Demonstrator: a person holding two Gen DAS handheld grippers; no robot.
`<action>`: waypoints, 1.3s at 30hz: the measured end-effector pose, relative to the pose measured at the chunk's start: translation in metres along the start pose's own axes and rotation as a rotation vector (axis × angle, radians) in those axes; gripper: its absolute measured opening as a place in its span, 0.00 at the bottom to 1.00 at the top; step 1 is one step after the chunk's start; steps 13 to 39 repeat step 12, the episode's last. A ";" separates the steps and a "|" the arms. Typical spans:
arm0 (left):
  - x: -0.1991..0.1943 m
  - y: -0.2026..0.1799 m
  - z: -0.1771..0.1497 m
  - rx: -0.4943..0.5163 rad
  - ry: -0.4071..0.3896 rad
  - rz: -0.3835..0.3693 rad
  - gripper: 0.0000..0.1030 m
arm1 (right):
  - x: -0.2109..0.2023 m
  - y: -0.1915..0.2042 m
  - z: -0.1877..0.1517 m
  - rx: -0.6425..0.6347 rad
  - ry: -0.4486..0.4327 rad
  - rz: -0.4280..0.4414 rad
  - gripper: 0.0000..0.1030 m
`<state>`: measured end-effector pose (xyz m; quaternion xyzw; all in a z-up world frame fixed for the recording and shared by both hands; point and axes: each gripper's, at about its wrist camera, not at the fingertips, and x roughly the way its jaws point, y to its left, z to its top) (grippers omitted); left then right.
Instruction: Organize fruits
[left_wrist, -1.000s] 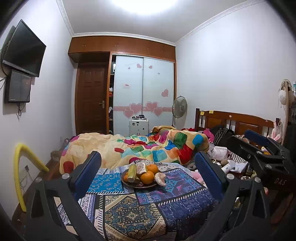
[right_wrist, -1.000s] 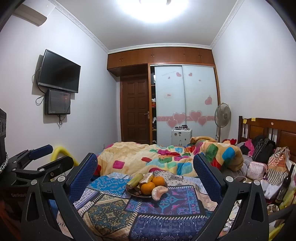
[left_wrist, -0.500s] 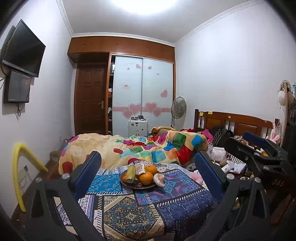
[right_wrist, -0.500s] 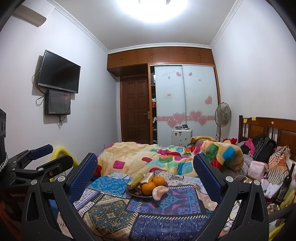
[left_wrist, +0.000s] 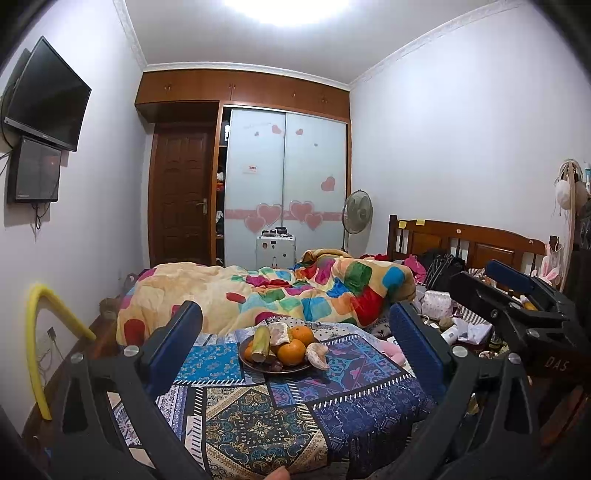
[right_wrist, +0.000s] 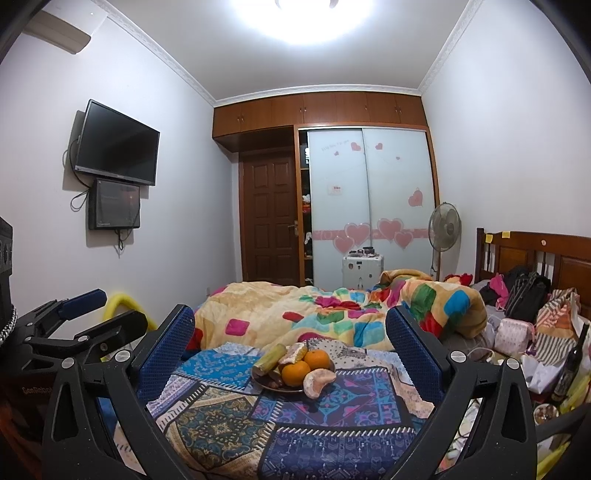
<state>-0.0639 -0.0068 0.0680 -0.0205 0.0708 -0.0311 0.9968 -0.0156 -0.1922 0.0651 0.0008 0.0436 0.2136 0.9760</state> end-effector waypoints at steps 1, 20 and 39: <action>-0.001 0.000 0.000 0.001 0.001 0.001 0.99 | 0.000 0.000 -0.001 0.001 0.000 0.000 1.00; -0.004 0.000 -0.002 0.006 0.001 0.003 0.99 | 0.002 -0.001 -0.002 0.005 0.004 0.001 1.00; -0.004 0.000 -0.002 0.006 0.001 0.003 0.99 | 0.002 -0.001 -0.002 0.005 0.004 0.001 1.00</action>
